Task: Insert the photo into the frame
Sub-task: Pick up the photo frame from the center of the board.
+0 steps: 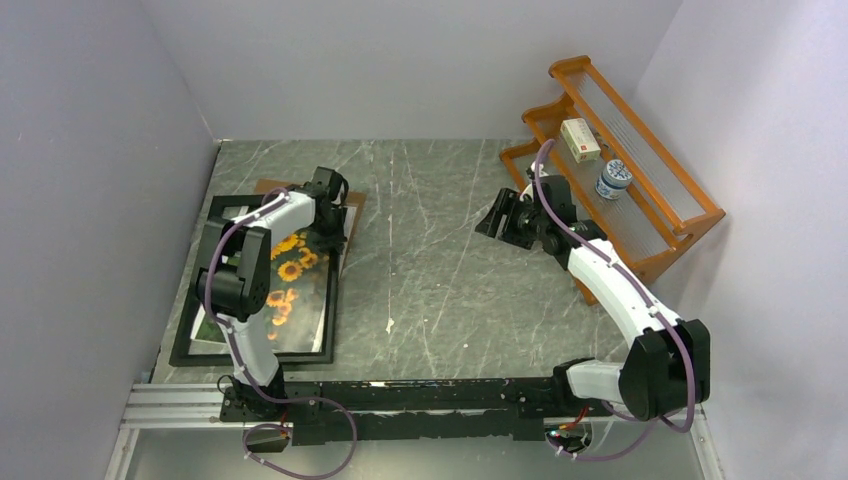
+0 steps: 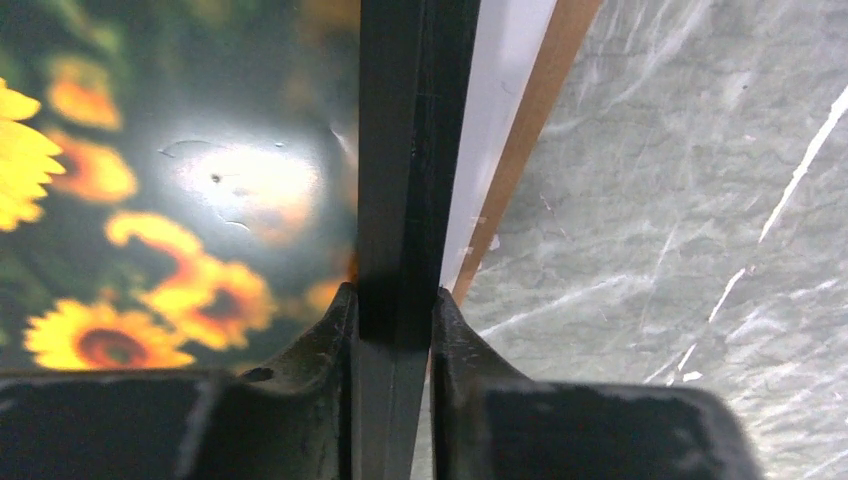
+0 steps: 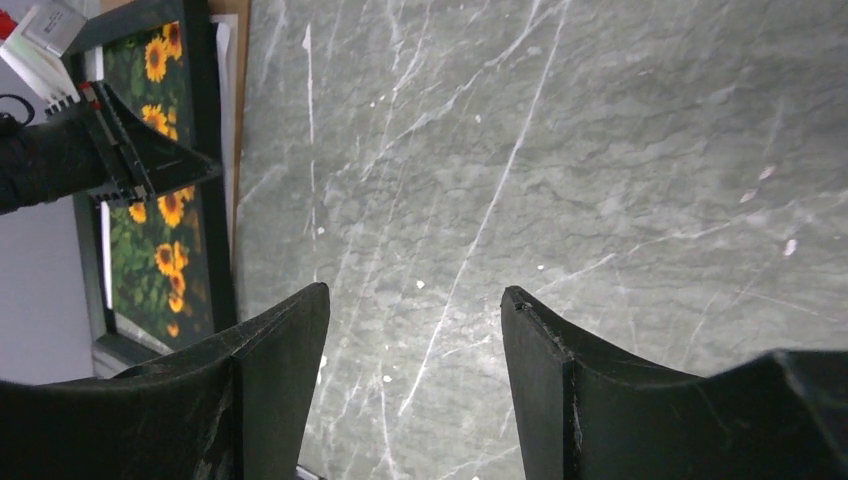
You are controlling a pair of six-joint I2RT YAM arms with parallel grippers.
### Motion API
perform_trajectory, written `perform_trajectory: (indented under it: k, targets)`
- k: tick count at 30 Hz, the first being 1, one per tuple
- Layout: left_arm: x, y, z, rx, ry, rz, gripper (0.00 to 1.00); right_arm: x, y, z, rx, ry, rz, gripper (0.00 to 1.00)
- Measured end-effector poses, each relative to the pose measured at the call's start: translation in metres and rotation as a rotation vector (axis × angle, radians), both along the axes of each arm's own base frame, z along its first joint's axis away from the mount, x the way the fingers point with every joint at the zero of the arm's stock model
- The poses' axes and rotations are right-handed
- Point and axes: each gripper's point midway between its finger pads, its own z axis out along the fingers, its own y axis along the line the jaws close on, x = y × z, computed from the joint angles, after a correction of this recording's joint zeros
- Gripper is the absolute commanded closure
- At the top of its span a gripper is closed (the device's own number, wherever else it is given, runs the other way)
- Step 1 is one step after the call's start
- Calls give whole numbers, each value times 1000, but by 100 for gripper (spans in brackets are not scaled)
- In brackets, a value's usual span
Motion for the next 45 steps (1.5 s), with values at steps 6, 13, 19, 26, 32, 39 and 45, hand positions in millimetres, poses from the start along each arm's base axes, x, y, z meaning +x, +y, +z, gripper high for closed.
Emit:
perform_trajectory:
  k: [6, 13, 19, 26, 32, 39, 45]
  targets:
    - [3, 1, 10, 31, 4, -19, 97, -12, 23, -4, 63, 32, 43, 30]
    - [0, 1, 37, 25, -9, -28, 97, -33, 84, -10, 168, 59, 168, 12]
    - [-5, -3, 79, -16, -77, -36, 97, -58, 153, -19, 298, 110, 304, 6]
    - [-12, -4, 108, -45, -132, -44, 97, -83, 236, -26, 441, 172, 445, 5]
    - [-16, -3, 113, -44, -137, -45, 98, -104, 306, -23, 577, 217, 565, 7]
    - [-20, 0, 114, -40, -126, -44, 97, -123, 351, 1, 682, 219, 662, 22]
    - [-20, 8, 120, -37, -136, -32, 97, -122, 367, -13, 687, 258, 660, 27]
